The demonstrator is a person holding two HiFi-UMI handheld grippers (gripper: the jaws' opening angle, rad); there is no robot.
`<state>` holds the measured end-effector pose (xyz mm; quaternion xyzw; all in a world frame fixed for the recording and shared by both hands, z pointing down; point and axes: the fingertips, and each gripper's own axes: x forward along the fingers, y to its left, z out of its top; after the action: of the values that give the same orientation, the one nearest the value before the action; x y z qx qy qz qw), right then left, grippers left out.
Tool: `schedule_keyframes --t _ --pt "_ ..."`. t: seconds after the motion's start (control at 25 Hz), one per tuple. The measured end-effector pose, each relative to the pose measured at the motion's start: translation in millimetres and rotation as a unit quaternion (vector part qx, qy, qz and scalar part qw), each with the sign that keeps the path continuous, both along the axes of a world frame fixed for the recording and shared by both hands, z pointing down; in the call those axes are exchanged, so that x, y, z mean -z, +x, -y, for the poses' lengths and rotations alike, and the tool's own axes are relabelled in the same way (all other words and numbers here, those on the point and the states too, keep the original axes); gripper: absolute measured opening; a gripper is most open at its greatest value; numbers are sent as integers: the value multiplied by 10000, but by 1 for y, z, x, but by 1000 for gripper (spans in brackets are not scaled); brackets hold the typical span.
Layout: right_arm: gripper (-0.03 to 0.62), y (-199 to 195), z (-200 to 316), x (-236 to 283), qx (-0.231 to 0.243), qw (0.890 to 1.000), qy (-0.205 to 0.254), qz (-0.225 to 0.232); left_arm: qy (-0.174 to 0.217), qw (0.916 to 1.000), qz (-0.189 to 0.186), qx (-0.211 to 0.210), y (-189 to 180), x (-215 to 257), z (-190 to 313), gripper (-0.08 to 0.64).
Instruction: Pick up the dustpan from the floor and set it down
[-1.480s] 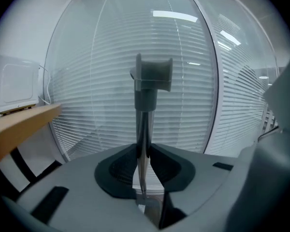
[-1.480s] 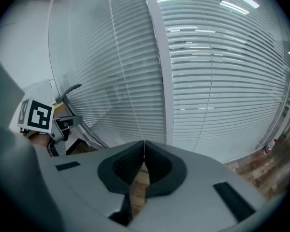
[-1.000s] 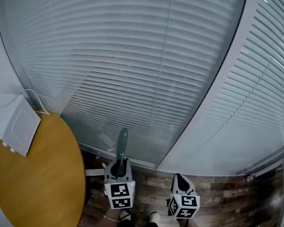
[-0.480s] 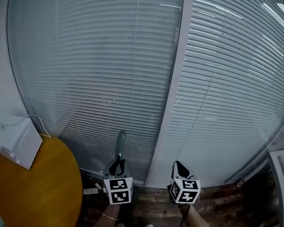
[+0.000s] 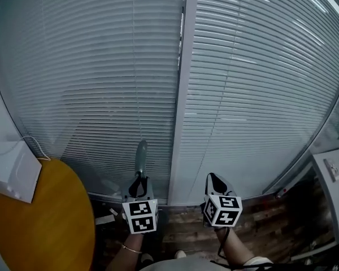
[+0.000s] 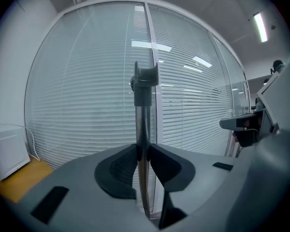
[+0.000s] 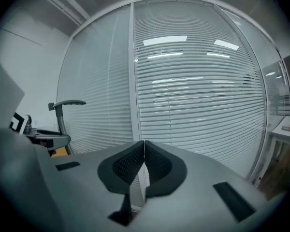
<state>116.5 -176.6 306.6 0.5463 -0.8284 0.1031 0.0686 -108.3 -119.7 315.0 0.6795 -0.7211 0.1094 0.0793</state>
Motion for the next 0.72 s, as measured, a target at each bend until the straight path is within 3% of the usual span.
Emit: schedule_keyframes --t 0.4,0.72 --pt "32 36 -9 -20 -446 9986 -275 -14 -261 9990 -129 -326 31 -22 9 94" --pt "32 44 4 -59 -187 9981 -553 176 -476 9989 -36 -32 53 -66 21 94"
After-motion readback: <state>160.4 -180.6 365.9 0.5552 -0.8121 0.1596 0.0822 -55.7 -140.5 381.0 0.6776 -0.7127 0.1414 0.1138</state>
